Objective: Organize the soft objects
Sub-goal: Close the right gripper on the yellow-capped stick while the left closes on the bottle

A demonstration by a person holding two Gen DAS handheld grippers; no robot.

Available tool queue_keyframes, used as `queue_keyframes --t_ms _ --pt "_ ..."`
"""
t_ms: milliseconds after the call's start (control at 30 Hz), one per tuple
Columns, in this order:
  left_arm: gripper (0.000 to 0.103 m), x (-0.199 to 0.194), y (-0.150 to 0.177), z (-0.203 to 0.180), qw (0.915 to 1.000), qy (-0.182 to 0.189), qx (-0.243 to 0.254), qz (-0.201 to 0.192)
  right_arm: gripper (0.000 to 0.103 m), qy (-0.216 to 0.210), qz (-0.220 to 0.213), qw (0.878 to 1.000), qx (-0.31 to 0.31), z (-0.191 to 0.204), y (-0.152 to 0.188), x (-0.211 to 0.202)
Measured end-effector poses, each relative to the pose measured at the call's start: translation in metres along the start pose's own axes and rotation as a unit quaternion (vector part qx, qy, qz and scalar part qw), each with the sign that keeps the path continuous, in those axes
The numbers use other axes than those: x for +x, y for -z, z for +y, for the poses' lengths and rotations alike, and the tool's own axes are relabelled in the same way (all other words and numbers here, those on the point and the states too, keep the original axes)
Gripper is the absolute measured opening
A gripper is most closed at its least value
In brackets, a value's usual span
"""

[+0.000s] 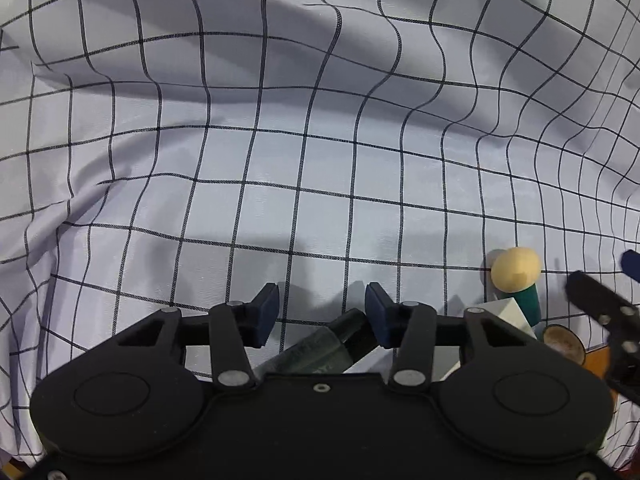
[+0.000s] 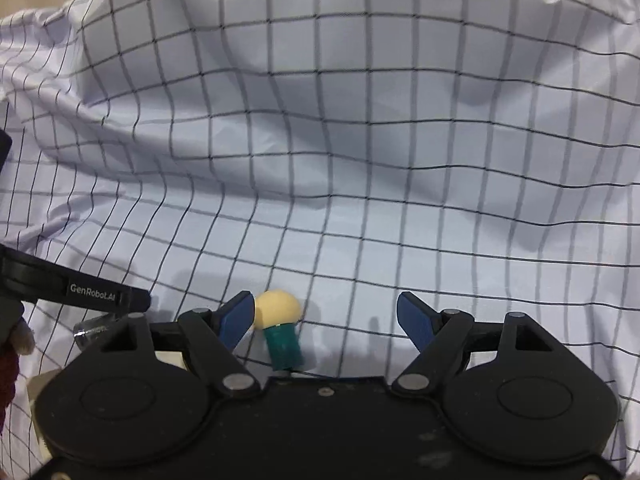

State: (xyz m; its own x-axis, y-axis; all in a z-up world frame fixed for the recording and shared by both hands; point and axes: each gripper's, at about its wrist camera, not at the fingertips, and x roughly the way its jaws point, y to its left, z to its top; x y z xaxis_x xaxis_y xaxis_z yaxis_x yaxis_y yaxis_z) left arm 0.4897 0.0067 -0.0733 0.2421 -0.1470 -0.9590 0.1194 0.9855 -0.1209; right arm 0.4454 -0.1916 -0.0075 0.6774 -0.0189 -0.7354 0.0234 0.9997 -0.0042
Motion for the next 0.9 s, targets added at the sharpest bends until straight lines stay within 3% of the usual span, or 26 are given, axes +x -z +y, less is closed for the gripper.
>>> queue_keyframes --t_ms 233,333,533,633,900 --pt "0.055 0.005 0.000 0.000 1.0000 -0.007 -0.004 -0.002 0.074 -0.017 0.052 0.998 0.010 0.010 -0.011 0.031" --pt "0.065 0.002 0.002 0.007 0.9999 -0.011 -0.008 -0.004 0.073 -0.018 0.066 0.998 0.004 0.016 -0.012 0.042" --pt "0.067 -0.012 0.005 0.018 0.9998 -0.005 -0.017 -0.005 0.052 -0.013 0.081 0.997 -0.014 0.025 -0.008 0.055" --pt "0.072 -0.017 0.008 0.016 0.9999 -0.007 -0.014 -0.005 0.036 -0.028 0.088 0.996 -0.006 0.025 -0.009 0.056" --pt "0.075 -0.023 0.014 0.020 0.9998 -0.007 -0.017 0.004 0.036 -0.018 0.078 0.997 0.001 0.021 -0.013 0.054"
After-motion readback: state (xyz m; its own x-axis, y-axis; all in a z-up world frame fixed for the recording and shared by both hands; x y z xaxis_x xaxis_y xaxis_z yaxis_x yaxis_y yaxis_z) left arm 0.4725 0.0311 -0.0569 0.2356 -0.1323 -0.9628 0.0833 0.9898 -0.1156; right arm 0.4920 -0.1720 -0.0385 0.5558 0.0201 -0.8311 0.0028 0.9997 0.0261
